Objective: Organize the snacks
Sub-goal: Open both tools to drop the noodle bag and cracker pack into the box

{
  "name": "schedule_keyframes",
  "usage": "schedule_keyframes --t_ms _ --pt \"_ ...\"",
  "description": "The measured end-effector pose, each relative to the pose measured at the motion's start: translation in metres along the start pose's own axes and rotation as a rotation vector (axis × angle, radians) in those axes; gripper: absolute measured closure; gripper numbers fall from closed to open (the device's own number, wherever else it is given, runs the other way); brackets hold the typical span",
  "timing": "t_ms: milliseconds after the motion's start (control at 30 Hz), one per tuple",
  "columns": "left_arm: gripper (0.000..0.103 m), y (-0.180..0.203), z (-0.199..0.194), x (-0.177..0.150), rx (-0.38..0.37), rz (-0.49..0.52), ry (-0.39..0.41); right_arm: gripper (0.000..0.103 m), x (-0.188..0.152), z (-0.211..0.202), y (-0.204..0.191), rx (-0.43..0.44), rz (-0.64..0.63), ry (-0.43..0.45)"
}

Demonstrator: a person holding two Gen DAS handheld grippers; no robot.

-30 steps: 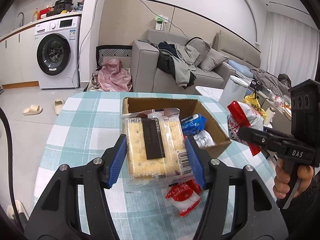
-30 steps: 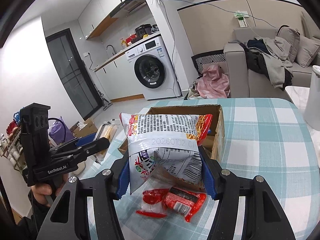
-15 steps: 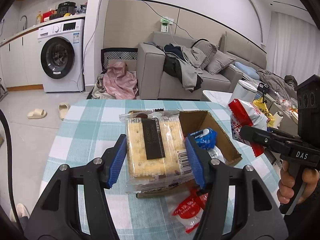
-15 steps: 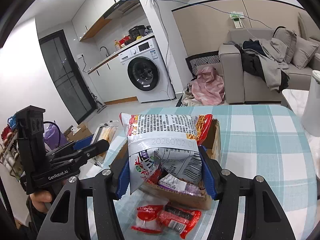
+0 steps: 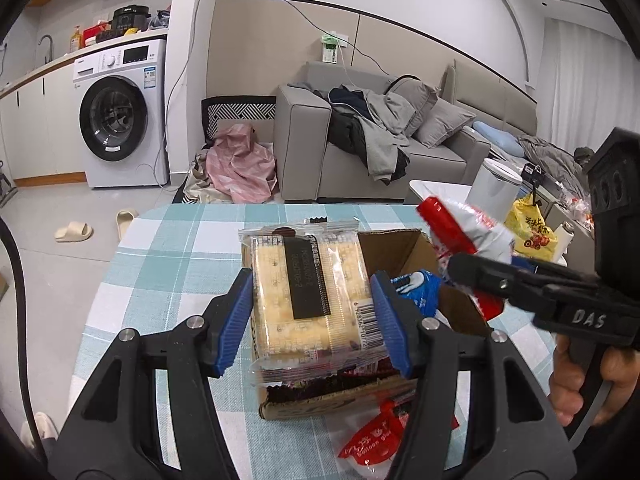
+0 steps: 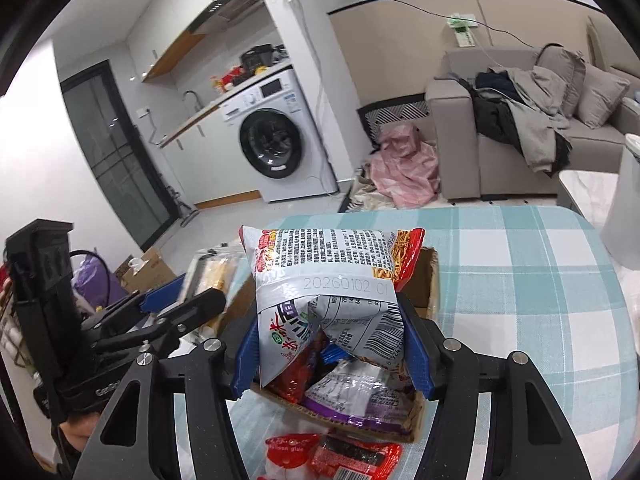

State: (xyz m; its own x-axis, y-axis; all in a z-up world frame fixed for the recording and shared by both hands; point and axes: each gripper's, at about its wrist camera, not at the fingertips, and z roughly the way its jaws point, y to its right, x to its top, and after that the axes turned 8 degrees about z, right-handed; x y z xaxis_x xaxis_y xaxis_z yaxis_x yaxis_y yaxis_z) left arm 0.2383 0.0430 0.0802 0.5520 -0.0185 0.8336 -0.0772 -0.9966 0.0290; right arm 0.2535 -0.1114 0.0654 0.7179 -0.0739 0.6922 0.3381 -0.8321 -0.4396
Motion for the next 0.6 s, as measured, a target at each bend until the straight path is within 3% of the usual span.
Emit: schedule_keyframes --t_ms 267,600 --pt "0.047 0.006 0.03 -0.004 0.027 0.005 -0.026 0.041 0.002 0.028 0.007 -0.055 0.042 -0.025" --pt "0.047 0.013 0.059 -0.016 0.03 0.027 -0.078 0.04 -0.001 0.044 0.002 -0.112 -0.001 -0.033"
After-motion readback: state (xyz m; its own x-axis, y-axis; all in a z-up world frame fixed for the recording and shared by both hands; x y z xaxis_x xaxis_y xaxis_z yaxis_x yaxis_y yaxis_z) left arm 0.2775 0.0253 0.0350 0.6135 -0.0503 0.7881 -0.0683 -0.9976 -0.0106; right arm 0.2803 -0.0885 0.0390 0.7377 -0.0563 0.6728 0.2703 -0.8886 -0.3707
